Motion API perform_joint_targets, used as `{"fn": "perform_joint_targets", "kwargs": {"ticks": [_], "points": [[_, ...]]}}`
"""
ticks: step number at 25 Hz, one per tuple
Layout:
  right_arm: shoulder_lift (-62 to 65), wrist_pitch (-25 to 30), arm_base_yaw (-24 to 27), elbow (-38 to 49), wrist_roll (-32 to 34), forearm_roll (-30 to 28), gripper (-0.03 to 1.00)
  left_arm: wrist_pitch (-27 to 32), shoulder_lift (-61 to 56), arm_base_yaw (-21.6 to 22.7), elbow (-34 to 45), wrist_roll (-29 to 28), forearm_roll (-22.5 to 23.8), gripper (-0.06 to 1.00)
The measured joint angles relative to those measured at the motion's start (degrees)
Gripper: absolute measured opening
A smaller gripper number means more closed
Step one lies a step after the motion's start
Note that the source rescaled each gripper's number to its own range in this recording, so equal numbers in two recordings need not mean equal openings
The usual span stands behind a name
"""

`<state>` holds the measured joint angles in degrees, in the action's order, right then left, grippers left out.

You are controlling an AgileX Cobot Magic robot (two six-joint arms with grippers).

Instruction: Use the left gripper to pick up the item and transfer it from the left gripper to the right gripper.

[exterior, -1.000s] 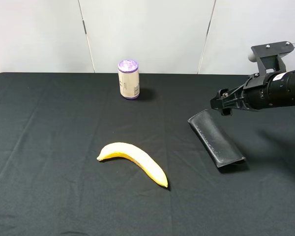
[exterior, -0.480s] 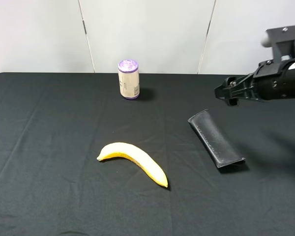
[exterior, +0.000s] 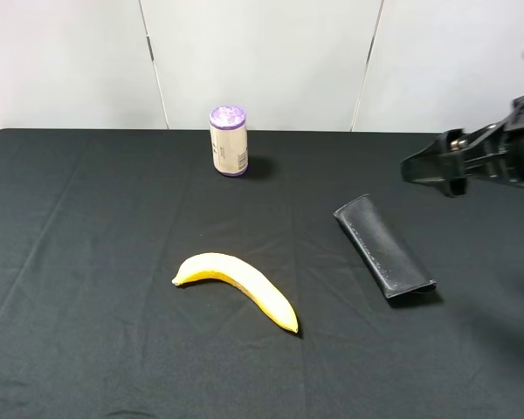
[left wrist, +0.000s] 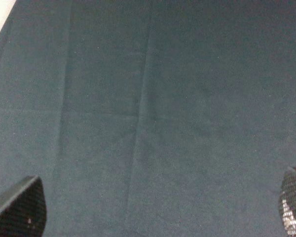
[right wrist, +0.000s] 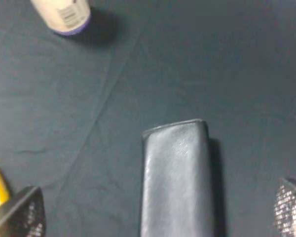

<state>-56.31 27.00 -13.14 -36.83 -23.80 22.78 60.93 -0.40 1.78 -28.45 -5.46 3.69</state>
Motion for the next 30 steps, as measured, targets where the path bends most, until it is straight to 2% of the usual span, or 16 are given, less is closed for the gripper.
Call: {"fn": "perform_joint_targets", "kwargs": {"ticks": [10,17,23,26,30], "points": [[12.99,23.03,0.0,-7.34,20.58,-17.4,1.0,0.0,0.0,0.0,0.0,0.0,0.0,0.91],[24.27,38.08,0.0,-7.67,25.41,-22.78,1.0,0.0,0.0,0.0,0.0,0.0,0.0,0.91],[35.26,39.75,0.0,-5.05,27.33,-29.77,1.0,0.0,0.0,0.0,0.0,0.0,0.0,0.91],[41.01,39.27,0.0,-1.92,27.76,-30.02,1.0,0.0,0.0,0.0,0.0,0.0,0.0,0.91],[49.13,35.25,0.0,1.58,27.82,-29.42,1.0,0.0,0.0,0.0,0.0,0.0,0.0,0.91]]}}
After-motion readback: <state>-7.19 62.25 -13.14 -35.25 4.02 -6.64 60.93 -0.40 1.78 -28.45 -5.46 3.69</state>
